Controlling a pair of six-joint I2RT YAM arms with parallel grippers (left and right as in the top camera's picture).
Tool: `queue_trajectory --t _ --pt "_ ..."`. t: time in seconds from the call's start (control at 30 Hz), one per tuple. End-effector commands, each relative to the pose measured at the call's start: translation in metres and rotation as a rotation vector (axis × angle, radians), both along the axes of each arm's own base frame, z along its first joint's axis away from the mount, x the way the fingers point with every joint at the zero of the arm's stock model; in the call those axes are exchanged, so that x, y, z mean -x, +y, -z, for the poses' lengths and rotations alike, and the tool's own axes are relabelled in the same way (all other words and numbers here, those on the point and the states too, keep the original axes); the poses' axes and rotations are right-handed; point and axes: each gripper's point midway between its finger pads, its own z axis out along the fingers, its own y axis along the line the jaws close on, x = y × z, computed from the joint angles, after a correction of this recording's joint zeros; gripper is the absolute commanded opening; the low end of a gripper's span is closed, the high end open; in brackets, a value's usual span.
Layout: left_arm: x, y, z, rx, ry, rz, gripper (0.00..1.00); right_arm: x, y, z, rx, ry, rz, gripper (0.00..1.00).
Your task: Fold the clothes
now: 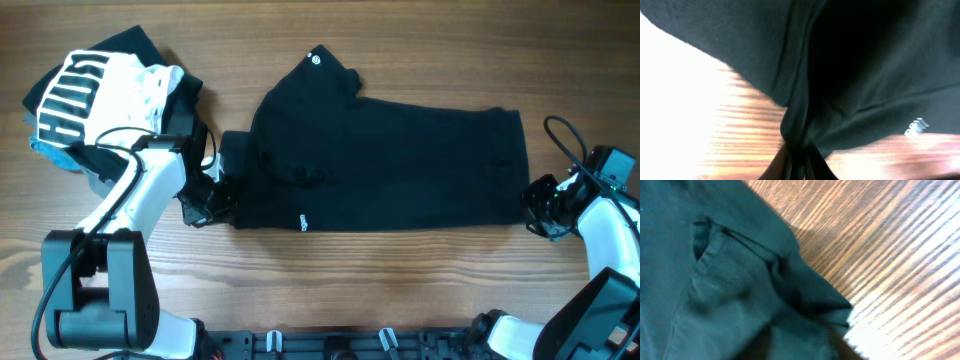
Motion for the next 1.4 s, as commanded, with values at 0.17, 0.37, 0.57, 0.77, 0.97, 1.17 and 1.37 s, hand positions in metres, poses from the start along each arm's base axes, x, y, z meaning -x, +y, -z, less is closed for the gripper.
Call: queue_trajectory --t 0.17,0.37,0.57,0.77,0.97,1.17,1.37 --pt "0.019 -0.02 -0.02 0.056 0.071 0.021 0.4 -0.013 -0.019 -0.041 0.07 -0.012 -0.022 0.72" --pt "-0.042 -0.027 -0.09 0.072 -0.175 0.094 0.42 -0.052 0.005 -0.117 0.01 -0.263 -0.225 0.71" --pt "-0.152 -0.06 -0.17 0.086 -0.705 0.192 0.5 -0.07 0.038 -0.157 -0.068 -0.439 -0.37 0.7" --pt "-0.225 -0.103 -0.166 0.085 -0.949 0.246 0.57 -0.074 0.051 -0.152 -0.084 -0.423 -0.41 0.71" --pt "-0.28 -0.127 -0.098 0.075 -0.951 0.317 0.64 -0.073 0.05 -0.148 -0.062 -0.397 -0.406 0.72" --pt "-0.318 -0.14 -0.041 0.076 -1.002 0.337 0.79 -0.071 0.048 -0.146 -0.056 -0.383 -0.401 0.72" --pt "-0.331 -0.162 -0.008 0.086 -1.071 0.387 0.87 -0.069 0.05 -0.144 -0.064 -0.372 -0.4 0.72"
